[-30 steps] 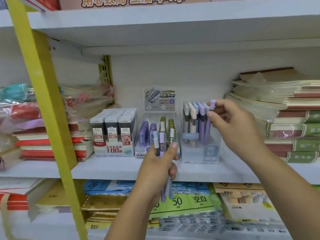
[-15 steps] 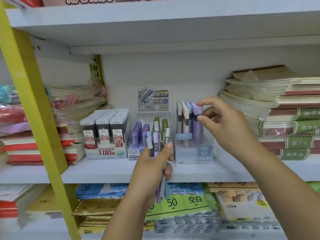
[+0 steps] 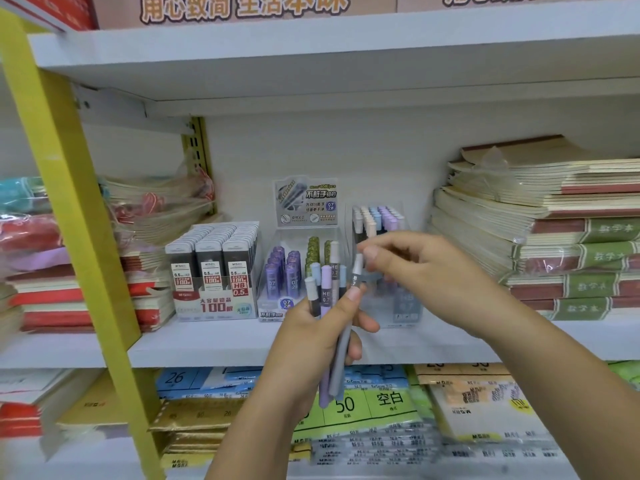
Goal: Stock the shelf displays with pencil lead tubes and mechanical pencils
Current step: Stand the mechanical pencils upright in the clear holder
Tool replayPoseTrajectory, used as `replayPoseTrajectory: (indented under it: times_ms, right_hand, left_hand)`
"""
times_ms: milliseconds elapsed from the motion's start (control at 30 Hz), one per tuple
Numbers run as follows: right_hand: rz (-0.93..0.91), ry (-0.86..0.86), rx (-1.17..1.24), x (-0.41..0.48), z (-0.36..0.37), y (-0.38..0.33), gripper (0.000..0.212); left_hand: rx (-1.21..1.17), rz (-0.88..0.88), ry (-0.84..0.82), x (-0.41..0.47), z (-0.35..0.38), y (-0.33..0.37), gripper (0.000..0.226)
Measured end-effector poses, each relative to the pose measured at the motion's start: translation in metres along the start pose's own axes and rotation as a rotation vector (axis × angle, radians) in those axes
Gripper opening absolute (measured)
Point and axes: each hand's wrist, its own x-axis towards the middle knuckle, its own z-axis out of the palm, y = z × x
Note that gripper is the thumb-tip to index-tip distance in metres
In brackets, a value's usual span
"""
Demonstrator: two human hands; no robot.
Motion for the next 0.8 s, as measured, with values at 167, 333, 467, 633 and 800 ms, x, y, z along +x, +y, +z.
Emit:
replayPoseTrajectory:
  times_ms: [167, 333, 467, 633, 800]
  right_hand:
    - [0.041, 0.031, 0.222, -0.002, 0.007, 0.002, 0.009]
    - [0.064, 0.173, 0.399, 0.003, -0.003, 0.006, 0.012]
    - [0.082, 0.033, 0.452, 0.0, -0.004, 0.008, 0.022]
    - [-0.013, 0.242, 0.451, 0.003, -0.008, 0.005, 0.03]
    - [-0.253, 0.532, 0.246, 0.001, -0.025, 0.001, 0.029]
  left_hand:
    - [0.015, -0.033, -0.067, -0.002, 0.004, -0.001, 0.043]
    - [-0.026, -0.068, -0.052, -0.003, 0.001, -0.001, 0.046]
    - [-0.034, -0.078, -0.023, -0.002, 0.0, -0.001, 0.044]
    - [-0.006, -0.038, 0.003, 0.0, 0.0, -0.003, 0.052]
    - [0.132, -0.001, 0.12, 0.002, -0.008, -0.01, 0.036]
